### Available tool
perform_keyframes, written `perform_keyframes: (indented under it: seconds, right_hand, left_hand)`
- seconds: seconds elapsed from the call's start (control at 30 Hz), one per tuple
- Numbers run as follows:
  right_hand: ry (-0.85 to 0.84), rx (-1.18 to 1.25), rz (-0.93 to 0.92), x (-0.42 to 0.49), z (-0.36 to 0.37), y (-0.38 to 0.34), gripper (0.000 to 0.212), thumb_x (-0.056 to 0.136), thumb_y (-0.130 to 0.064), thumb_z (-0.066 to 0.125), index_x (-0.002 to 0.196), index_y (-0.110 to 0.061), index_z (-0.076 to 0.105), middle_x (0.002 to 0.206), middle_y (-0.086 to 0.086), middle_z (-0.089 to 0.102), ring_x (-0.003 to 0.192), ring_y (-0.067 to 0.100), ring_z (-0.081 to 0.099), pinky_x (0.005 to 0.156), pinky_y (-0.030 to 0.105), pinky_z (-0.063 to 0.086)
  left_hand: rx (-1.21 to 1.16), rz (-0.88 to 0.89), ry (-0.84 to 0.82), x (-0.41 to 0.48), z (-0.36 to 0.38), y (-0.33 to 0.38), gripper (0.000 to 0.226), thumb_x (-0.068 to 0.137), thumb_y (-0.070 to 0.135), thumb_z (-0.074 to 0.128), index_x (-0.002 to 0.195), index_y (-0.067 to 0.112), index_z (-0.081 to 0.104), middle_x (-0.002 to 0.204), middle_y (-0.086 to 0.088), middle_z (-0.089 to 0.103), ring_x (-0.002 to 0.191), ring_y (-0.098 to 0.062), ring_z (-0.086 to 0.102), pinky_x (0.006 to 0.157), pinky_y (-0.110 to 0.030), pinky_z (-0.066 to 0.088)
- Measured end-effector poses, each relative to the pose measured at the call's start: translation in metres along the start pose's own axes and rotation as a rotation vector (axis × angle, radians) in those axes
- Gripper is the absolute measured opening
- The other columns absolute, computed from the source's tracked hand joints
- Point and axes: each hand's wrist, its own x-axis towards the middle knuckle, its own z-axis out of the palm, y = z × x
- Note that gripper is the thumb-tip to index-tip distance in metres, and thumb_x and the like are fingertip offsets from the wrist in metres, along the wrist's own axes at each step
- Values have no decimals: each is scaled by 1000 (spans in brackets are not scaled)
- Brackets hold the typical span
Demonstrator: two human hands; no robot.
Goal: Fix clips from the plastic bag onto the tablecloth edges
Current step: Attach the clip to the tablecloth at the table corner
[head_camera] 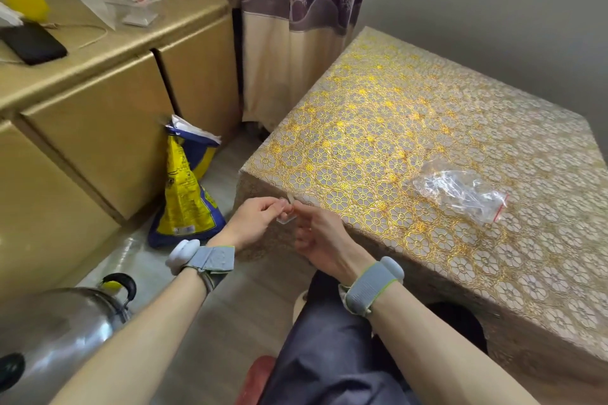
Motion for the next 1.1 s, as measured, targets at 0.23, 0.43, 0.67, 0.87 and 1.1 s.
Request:
perform_keyframes:
  seconds: [0.23,0.43,0.67,0.87,1.1]
  right_hand:
    - [135,-239,-203,12,18,4,27,98,-16,56,72,-11,60,41,-12,48,34,-2,44,37,15,33]
    - [226,-297,-234,23,26,12,19,98,-17,56,83,-10,64,57,-5,51,32,-5,45,37,10,33]
    - [350,-507,-313,41,30,26,26,92,-35,61,101,-14,75,96,2,75,92,14,66,78,28,49]
    - [334,-960,-452,29,7,3,32,88,-50,62,97,-23,77,90,-6,76,88,14,68,81,33,54]
    - [279,-1658,-721,31,-15,-22,98,74,-68,68,151,-20,31,151,7,37,141,29,30,114,47,31]
  left_hand:
    - [-9,-27,-24,7,-9,0,35,101,31,48,100,8,73,99,-6,74,93,-17,63,92,-38,46]
    - [33,-55,21,12,-9,0,32,102,25,46,86,10,69,75,5,63,70,-4,52,66,-23,39]
    - [20,-115,104,23,-5,-17,29,99,24,52,72,17,57,69,3,57,69,-11,48,58,-27,38]
    - [-445,-267,40,18,-15,-13,38,87,47,63,98,11,72,99,-10,73,88,-26,71,74,-33,54]
    - [-585,-393,88,45,-21,7,109,43,86,72,128,18,58,119,-8,68,108,-29,65,98,-49,47]
